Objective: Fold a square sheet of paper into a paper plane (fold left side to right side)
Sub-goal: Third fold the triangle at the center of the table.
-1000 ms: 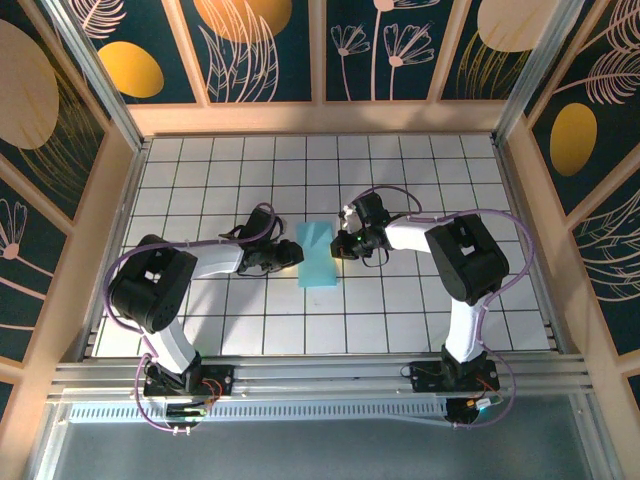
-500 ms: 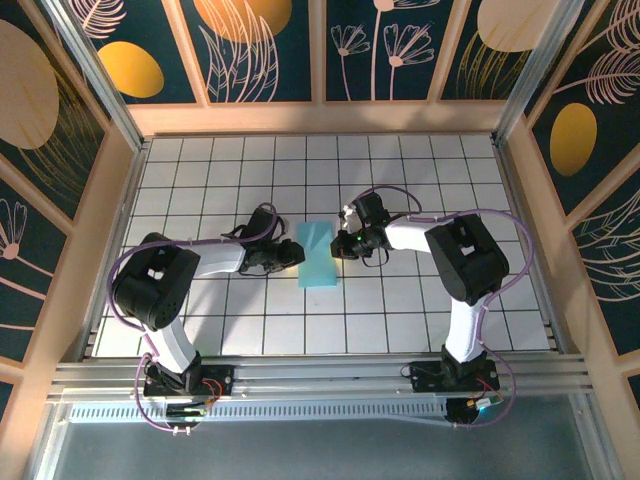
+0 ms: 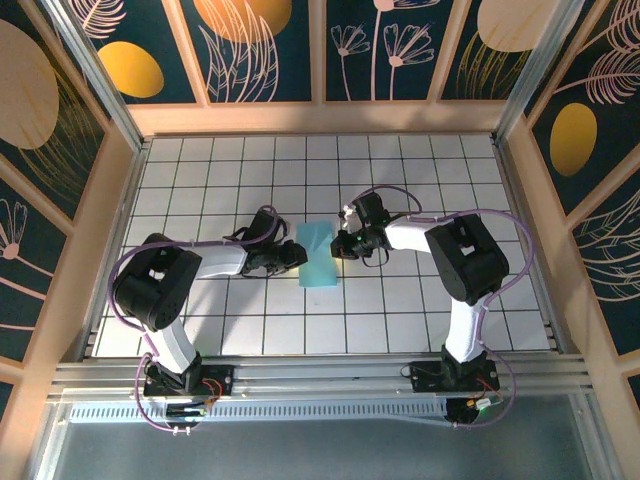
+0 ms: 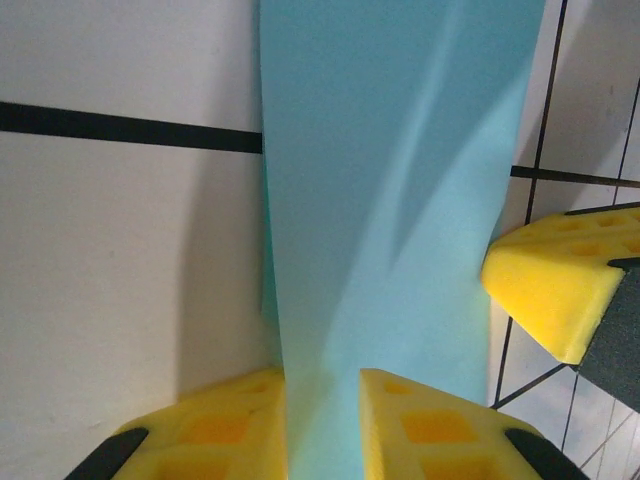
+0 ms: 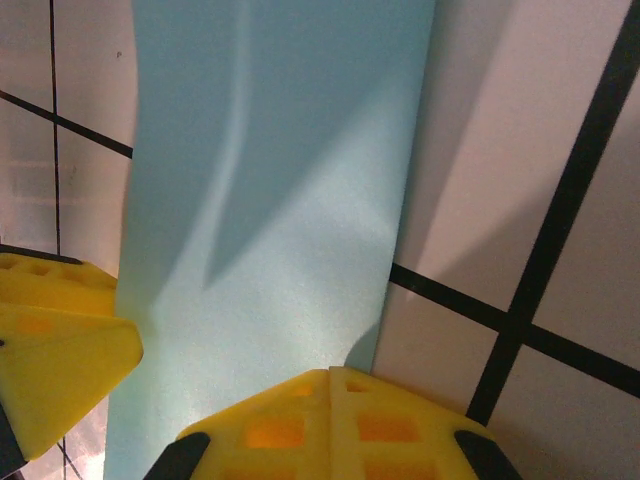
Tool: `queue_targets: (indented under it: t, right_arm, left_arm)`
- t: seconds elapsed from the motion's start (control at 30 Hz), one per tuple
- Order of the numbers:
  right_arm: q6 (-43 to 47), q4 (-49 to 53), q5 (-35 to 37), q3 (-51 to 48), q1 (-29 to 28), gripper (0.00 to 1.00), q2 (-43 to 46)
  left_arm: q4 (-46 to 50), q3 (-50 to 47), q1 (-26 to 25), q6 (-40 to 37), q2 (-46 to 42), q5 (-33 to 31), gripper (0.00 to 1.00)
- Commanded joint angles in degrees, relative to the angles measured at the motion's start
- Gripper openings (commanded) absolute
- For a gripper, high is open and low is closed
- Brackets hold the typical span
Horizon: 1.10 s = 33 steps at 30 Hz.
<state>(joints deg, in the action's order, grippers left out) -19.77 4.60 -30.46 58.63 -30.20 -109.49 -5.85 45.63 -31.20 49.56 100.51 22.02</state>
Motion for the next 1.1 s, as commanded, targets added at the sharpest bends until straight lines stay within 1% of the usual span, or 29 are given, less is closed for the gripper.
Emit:
queue_targets:
  t: [0.0, 0.13, 0.27, 0.37, 0.47, 0.53, 0.67, 0.77, 0.87, 0.9, 0.97, 1.07]
  right_arm:
    - [1.4, 4.0, 4.4, -0.6, 0.6, 0.00, -1.1]
    - [1.5, 3.9, 4.7, -0.5, 0.6, 0.00, -0.7]
    - [1.3, 3.0, 4.5, -0.7, 0.7, 0.00, 0.1]
    - [1.5, 1.3, 4.6, -0.8, 0.7, 0.10, 2.2]
    - [2.9, -0.4, 6.6, -1.7, 0.7, 0.27, 5.9]
    - [4.5, -1.8, 8.9, -3.3, 0.6, 0.35, 9.5]
    - [10.0, -5.1, 13.1, -8.7, -0.8, 0.44, 18.3]
    - [14.4, -8.2, 18.8, -13.6, -6.5, 0.49, 24.8]
    - [18.1, -12.4, 24.5, -18.7, -12.6, 0.52, 29.1]
    - [20.5, -14.3, 25.8, -20.3, -14.3, 0.53, 30.1]
    - [26.4, -18.8, 30.6, -24.2, -19.6, 0.55, 31.5]
    - [35.2, -25.1, 36.8, -28.3, -26.3, 0.60, 31.3]
  left_arm:
    - [-0.9, -0.9, -0.4, 2.4, -1.5, 0.0, 0.22]
    - [-0.5, -1.3, -0.3, 2.7, -2.0, -0.7, 0.20]
    - [-0.1, -1.1, -0.4, 2.8, -2.0, -0.4, 0.14]
    - [-0.4, -1.0, -0.3, 3.4, -2.0, 0.1, 0.07]
    - [-1.0, -1.0, -0.3, 4.7, -2.0, 1.2, 0.03]
    - [-1.8, -1.1, -0.4, 5.8, -3.7, 2.1, 0.02]
    - [-1.9, -0.7, -0.4, 6.9, -4.1, 3.3, 0.00]
    - [-0.5, 0.1, -0.3, 6.6, -4.0, 4.0, 0.00]
    - [0.8, 0.6, -0.3, 6.0, -3.7, 4.2, 0.00]
    - [1.2, 0.6, -0.3, 5.9, -3.7, 4.1, 0.00]
    - [1.4, 0.7, -0.3, 5.6, -3.8, 4.1, 0.00]
    - [1.5, 0.8, -0.3, 5.6, -3.6, 4.1, 0.00]
